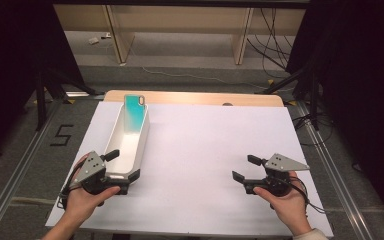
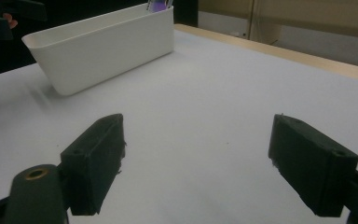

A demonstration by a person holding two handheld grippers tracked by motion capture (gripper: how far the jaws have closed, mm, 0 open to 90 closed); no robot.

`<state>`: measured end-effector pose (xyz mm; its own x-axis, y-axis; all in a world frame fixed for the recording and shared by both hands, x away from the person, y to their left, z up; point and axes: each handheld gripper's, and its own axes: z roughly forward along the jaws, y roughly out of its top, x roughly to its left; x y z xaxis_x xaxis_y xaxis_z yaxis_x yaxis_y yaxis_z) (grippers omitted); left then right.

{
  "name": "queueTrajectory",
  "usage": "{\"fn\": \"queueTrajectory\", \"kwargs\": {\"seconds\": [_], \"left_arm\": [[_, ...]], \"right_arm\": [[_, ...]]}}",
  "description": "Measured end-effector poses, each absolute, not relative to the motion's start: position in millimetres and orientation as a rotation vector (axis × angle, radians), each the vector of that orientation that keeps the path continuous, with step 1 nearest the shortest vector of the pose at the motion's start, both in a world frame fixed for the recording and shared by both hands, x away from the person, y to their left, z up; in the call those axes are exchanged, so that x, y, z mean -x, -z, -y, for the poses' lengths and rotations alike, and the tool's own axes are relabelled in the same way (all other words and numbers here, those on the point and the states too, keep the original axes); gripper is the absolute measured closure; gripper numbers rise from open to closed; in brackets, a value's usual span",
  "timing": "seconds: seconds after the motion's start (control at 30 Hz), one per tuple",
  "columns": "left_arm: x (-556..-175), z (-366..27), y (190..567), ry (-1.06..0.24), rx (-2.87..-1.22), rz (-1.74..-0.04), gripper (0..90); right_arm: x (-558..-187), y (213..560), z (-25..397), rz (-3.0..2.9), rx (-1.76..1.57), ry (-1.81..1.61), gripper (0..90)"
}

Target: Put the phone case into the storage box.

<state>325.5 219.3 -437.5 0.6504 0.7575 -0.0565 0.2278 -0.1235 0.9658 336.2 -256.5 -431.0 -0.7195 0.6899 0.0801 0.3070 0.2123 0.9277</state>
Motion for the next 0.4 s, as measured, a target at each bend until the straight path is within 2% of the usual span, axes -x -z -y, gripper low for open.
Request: {"fn": "queueTrajectory", "kwargs": {"seconds": [0.4], "left_arm": [[-324.7,-218.8,438.4,-0.568,-1.675,-0.805,2.3]], "right_arm": [[-334.8,431.3,255.1,-2.150,-0.943,-1.522,19.5]]}}
